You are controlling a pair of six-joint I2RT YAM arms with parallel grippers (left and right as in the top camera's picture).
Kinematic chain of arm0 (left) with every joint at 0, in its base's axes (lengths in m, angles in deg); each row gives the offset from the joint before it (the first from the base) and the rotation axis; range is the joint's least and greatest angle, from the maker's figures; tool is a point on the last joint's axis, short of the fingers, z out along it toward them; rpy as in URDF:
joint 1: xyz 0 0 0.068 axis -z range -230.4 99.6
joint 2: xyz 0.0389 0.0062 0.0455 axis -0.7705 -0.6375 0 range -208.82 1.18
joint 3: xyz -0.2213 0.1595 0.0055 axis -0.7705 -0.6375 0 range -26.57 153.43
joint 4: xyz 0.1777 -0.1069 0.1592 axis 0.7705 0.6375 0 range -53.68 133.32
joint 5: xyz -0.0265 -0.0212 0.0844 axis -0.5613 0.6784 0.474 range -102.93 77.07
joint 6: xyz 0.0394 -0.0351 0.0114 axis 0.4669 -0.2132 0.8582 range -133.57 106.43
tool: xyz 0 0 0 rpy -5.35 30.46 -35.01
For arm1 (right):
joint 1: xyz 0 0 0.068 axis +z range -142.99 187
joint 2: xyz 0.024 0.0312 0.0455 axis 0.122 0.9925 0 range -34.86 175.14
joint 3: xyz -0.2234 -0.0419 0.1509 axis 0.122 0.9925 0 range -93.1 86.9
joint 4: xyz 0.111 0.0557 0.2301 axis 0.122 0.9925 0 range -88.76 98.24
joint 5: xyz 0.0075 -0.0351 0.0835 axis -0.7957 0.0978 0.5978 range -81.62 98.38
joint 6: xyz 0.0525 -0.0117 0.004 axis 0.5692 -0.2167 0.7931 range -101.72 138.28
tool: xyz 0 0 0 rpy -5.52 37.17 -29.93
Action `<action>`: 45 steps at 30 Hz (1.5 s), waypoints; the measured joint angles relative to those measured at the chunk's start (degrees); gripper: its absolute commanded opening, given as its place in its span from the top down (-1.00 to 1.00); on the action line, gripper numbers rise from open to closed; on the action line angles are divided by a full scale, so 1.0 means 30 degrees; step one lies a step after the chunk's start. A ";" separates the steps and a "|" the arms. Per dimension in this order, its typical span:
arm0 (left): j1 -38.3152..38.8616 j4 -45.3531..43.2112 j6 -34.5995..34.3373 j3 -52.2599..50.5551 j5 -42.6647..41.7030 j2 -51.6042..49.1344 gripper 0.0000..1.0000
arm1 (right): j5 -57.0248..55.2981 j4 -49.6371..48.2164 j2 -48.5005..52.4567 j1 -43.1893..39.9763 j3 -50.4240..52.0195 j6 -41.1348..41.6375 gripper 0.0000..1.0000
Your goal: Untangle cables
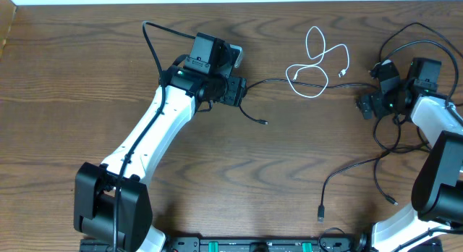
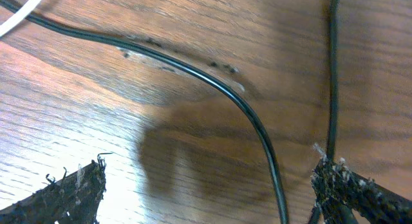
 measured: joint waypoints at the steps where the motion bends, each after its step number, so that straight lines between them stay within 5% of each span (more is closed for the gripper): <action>1: 0.0000 0.0007 0.0000 0.0000 0.0000 0.0000 -0.28 | 0.0022 0.0000 0.0000 0.0007 0.0000 -0.0066 -0.97; 4: 0.0000 0.0007 -0.0007 0.0000 0.0000 0.0000 -0.28 | 0.0036 -0.0022 0.0000 0.0007 0.0000 -0.0233 -0.83; 7: 0.0000 0.0015 -0.0007 0.0000 0.0000 0.0000 -0.28 | 0.0058 -0.0087 0.0000 0.0007 0.0000 -0.0372 -0.49; 18: 0.0000 0.0022 -0.0007 -0.0007 -0.0007 0.0000 -0.27 | 0.0459 -0.0240 0.1574 0.0007 -0.0051 -0.0313 -0.48; 24: 0.0000 0.0022 -0.0015 -0.0007 -0.0007 0.0000 -0.28 | 0.0809 -0.0765 0.1865 0.0007 -0.0168 0.0022 -0.10; 28: 0.0022 0.0022 -0.0007 0.0000 -0.0007 0.0000 -0.28 | 0.0896 -0.0801 0.1938 0.0007 -0.0211 0.0255 -0.09; 32: 0.0036 0.0022 -0.0007 0.0000 -0.0007 0.0000 -0.28 | 0.0911 -0.0998 0.1967 0.0007 -0.0211 0.0466 0.35; 34: 0.0051 0.0015 -0.0015 0.0000 0.0000 0.0000 -0.28 | 0.0903 -0.1064 0.2011 0.0007 -0.0211 0.0707 -0.17; 37: 0.0095 0.0022 -0.0007 0.0000 -0.0007 0.0000 -0.29 | 0.0838 -0.1275 0.2025 0.0007 -0.0219 0.0911 -0.50; 45: 0.0109 0.0015 -0.0007 -0.0007 -0.0007 0.0000 -0.29 | 0.0663 -0.0874 0.2200 0.0109 -0.0787 0.1355 -0.68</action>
